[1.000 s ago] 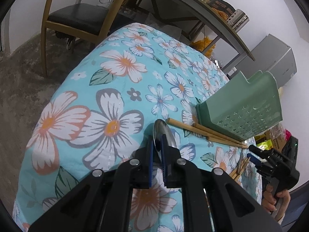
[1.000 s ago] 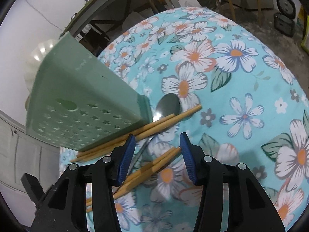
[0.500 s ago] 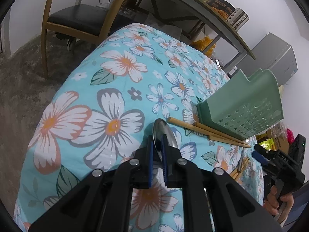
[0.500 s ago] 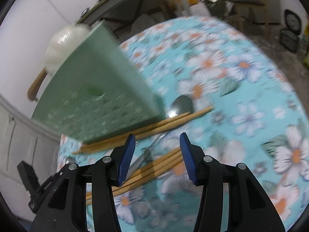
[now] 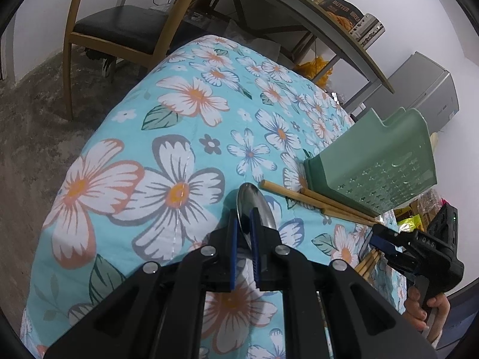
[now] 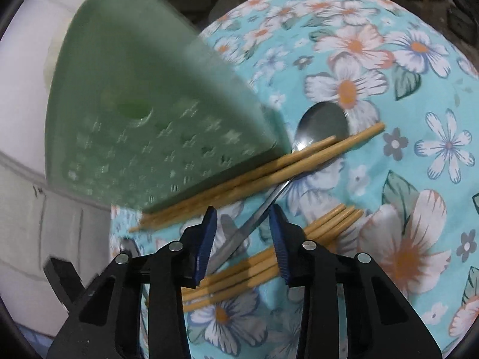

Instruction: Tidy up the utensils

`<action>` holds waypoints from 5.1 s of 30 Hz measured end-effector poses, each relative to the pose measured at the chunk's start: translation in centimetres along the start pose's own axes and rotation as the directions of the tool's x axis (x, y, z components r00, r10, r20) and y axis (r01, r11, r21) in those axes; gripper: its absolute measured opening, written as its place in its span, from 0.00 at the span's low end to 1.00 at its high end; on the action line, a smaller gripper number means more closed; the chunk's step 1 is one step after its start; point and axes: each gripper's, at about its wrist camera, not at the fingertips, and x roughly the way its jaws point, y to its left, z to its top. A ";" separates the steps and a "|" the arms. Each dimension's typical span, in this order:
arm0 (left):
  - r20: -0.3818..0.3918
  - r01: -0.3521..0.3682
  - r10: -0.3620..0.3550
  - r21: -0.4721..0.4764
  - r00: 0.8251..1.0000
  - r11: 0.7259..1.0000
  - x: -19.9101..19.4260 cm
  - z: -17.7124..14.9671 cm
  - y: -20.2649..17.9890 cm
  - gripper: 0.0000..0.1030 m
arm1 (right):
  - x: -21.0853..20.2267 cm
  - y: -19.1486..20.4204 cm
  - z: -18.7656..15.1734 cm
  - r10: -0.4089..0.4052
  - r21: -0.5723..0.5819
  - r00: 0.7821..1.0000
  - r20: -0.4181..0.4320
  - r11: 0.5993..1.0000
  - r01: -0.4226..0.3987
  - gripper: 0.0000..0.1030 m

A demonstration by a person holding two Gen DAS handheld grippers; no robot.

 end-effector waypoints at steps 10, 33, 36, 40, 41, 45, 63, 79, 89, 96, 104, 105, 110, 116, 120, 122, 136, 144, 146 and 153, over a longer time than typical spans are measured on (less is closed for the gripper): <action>-0.004 0.003 -0.003 -0.009 1.000 1.000 0.0 0.1 0.1 0.09 | -2.3 -0.8 -0.1 -0.128 -0.012 0.984 0.127 0.991 0.130 0.07; 0.016 -0.044 0.045 -0.021 0.999 0.999 0.6 0.3 -0.5 0.10 | -11.0 -12.4 1.1 -0.106 0.105 0.972 0.211 0.991 0.085 0.10; 0.016 -0.041 0.041 -0.028 0.999 0.999 0.6 0.4 -0.5 0.10 | -9.6 -11.8 2.3 -0.146 0.068 0.963 0.226 0.989 0.134 0.12; 0.015 -0.032 0.032 -0.043 0.999 0.999 0.5 0.3 -0.3 0.10 | -8.2 -11.8 2.8 -0.082 0.093 0.969 0.233 0.994 0.062 0.23; 0.016 -0.031 0.031 -0.041 0.999 0.999 0.5 0.3 -0.3 0.10 | -7.9 -11.7 2.9 -0.084 0.097 0.967 0.241 0.993 0.062 0.23; 0.015 -0.031 0.031 -0.036 0.999 0.999 0.4 0.3 -0.2 0.10 | -7.4 -11.8 3.0 -0.053 0.109 0.964 0.261 0.994 0.025 0.23; 0.015 -0.032 0.033 -0.045 0.999 0.998 0.4 0.2 -0.1 0.10 | -16.3 -8.8 0.8 -0.097 -0.011 0.789 0.606 0.991 0.131 0.01; 0.014 -0.029 0.029 -0.039 0.999 0.999 0.3 0.2 -0.1 0.10 | -18.5 -14.1 2.4 0.447 -0.021 0.823 0.350 0.882 -0.470 0.05; 0.009 -0.020 0.020 -0.041 1.000 0.999 0.3 0.3 0.1 0.10 | -12.7 -13.5 1.8 0.241 0.012 0.964 0.107 0.970 -0.244 0.05; 0.066 -0.175 0.167 0.124 0.984 0.977 0.1 -0.3 -2.7 0.12 | -8.4 -11.6 0.5 0.059 -0.068 0.997 0.046 0.996 -0.056 0.07; 0.082 -0.228 0.216 0.193 0.973 0.954 0.6 -0.7 -3.7 0.15 | -7.6 -10.4 -0.1 0.066 -0.082 0.995 0.074 0.995 -0.060 0.30; 0.081 -0.223 0.211 0.189 0.974 0.956 0.5 -0.7 -3.6 0.15 | -7.7 -10.3 -0.1 0.059 -0.085 0.995 0.080 0.995 -0.053 0.30; 0.076 -0.208 0.197 0.185 0.977 0.960 0.4 -0.8 -3.4 0.15 | -7.9 -10.3 -0.1 0.052 -0.050 0.991 0.123 0.998 -0.046 0.30; 0.074 -0.203 0.192 0.195 0.979 0.959 0.2 -0.9 -3.3 0.15 | -8.1 -10.5 -0.2 0.065 -0.021 0.984 0.168 0.998 -0.062 0.24; 0.073 -0.202 0.192 0.194 0.979 0.960 0.2 -0.9 -3.2 0.15 | -7.8 -9.9 0.1 0.055 -0.032 0.981 0.184 0.998 -0.050 0.13; 0.074 -0.206 0.195 0.198 0.978 0.958 0.2 -0.9 -3.3 0.15 | -7.5 -9.5 0.2 0.055 -0.043 0.981 0.187 0.998 -0.048 0.08; 0.071 -0.196 0.186 0.190 0.980 0.962 0.3 -0.9 -3.3 0.15 | -8.2 -7.1 0.2 0.067 -0.115 0.967 0.248 0.993 -0.040 0.01; 0.079 -0.129 0.119 0.133 0.990 0.983 -0.6 -0.5 -2.7 0.05 | -10.4 -8.8 0.7 0.026 -0.061 0.955 0.294 0.998 -0.008 0.01; 0.077 -0.105 0.096 0.121 0.992 0.987 -0.8 -0.4 -2.5 0.04 | -10.6 -9.3 0.7 0.033 -0.045 0.955 0.295 0.999 -0.021 0.01; 0.048 -0.001 0.000 0.020 0.999 1.000 -1.1 0.1 -0.8 0.02 | -9.7 -10.1 1.1 0.102 -0.016 0.961 0.256 0.995 -0.101 0.01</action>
